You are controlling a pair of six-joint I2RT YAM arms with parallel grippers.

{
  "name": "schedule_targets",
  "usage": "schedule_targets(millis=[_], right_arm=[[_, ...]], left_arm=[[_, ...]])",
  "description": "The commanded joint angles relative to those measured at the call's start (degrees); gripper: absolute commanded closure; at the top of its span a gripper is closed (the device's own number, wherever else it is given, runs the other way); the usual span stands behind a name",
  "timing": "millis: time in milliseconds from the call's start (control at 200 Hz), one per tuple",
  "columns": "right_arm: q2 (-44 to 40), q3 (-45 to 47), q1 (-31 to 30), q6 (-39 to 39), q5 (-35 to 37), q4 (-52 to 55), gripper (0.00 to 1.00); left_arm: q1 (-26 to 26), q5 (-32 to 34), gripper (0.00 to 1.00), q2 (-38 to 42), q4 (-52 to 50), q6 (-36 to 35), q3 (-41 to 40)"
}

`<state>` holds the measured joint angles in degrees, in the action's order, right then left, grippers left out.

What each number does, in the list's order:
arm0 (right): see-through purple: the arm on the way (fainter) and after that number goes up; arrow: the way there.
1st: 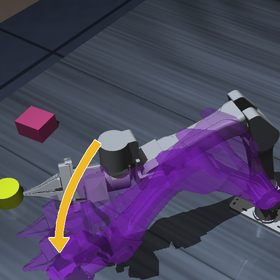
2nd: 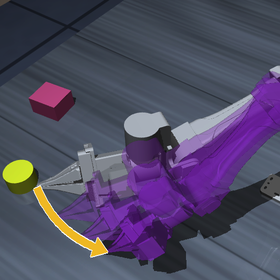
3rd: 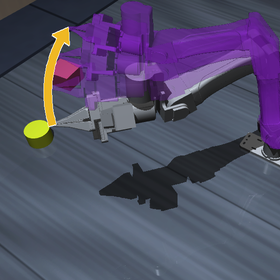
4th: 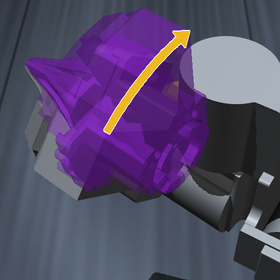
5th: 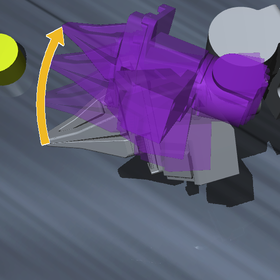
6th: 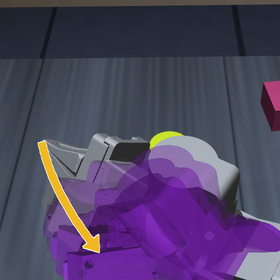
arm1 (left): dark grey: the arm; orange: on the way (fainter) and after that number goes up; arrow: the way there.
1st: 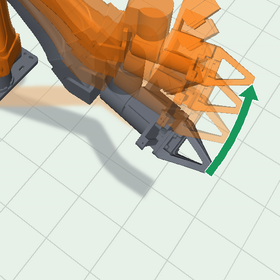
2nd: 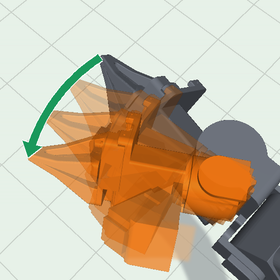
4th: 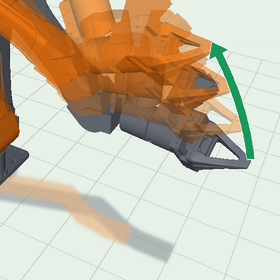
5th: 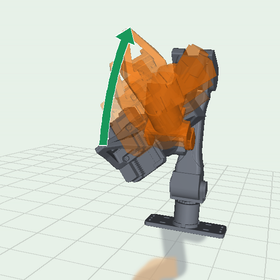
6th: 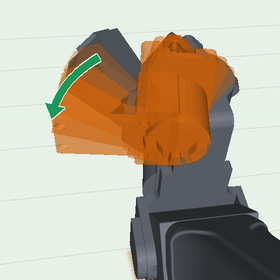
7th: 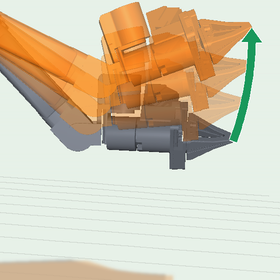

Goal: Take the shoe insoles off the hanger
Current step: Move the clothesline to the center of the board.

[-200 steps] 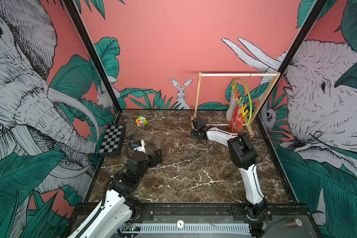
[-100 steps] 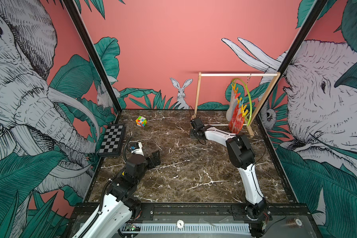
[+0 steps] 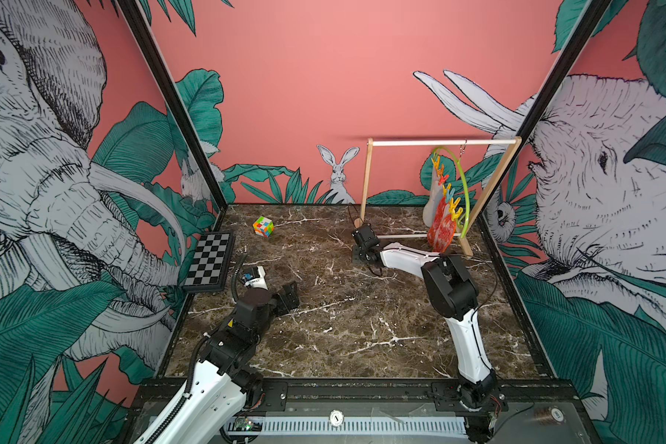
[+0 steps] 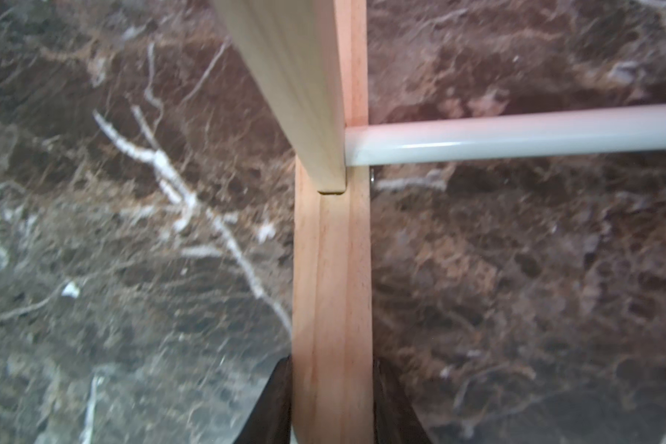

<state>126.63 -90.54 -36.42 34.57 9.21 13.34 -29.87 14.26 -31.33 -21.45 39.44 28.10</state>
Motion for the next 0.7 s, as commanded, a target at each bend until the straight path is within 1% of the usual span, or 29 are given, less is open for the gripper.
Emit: schedule_targets(millis=[0, 295, 515, 695], right_arm=[[-2.62, 3.24, -2.21, 1.33, -1.25, 1.76, 0.74], [-7.18, 9.08, -7.14, 2.94, -2.31, -0.32, 0.74], [-8.40, 10.80, -11.89, 4.86, -3.45, -0.94, 0.74], [-8.26, 10.35, -15.76, 6.51, -3.74, -1.55, 0.73]], left_arm=[[-0.28, 1.77, 0.00, -0.51, -1.62, 0.18, 0.48], [-0.28, 3.58, 0.01, -2.37, -2.93, -0.49, 2.05], [-0.28, 4.96, 0.01, -3.19, -4.65, -1.18, 3.28], [-0.28, 5.78, 0.01, -3.20, -5.22, -1.09, 3.37]])
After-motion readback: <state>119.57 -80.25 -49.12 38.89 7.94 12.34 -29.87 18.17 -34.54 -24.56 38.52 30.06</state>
